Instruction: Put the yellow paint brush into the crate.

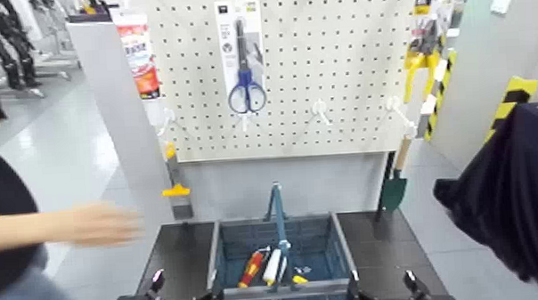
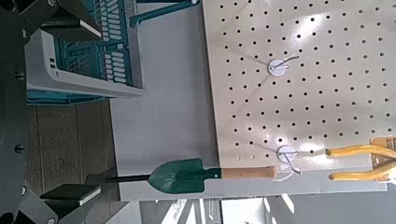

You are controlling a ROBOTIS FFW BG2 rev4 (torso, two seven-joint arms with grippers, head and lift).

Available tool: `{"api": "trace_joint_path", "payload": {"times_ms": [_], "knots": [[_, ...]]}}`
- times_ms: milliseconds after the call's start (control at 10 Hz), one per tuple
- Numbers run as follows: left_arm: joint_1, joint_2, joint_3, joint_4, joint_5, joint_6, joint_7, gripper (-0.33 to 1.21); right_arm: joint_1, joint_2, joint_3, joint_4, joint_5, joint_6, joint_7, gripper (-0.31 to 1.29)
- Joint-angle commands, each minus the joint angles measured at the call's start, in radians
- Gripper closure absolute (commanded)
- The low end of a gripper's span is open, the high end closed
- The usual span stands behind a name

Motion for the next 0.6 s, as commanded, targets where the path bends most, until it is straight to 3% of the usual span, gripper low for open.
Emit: {"api": "trace_joint_path", "payload": {"times_ms": [100, 600], "knots": [[0.004, 0.0, 0.004, -0.003, -0.022, -0.001, 0.018, 0.08, 0.001, 0.0, -0.002, -0.002, 0.011, 0.0, -0.002, 0.15], [0.021, 0.0, 0.031, -0.024, -0.041, 0.006, 0.015, 0.09, 0.005, 0.0, -0.003, -0.014, 0.038, 0.009, -0.028, 0.15]]}}
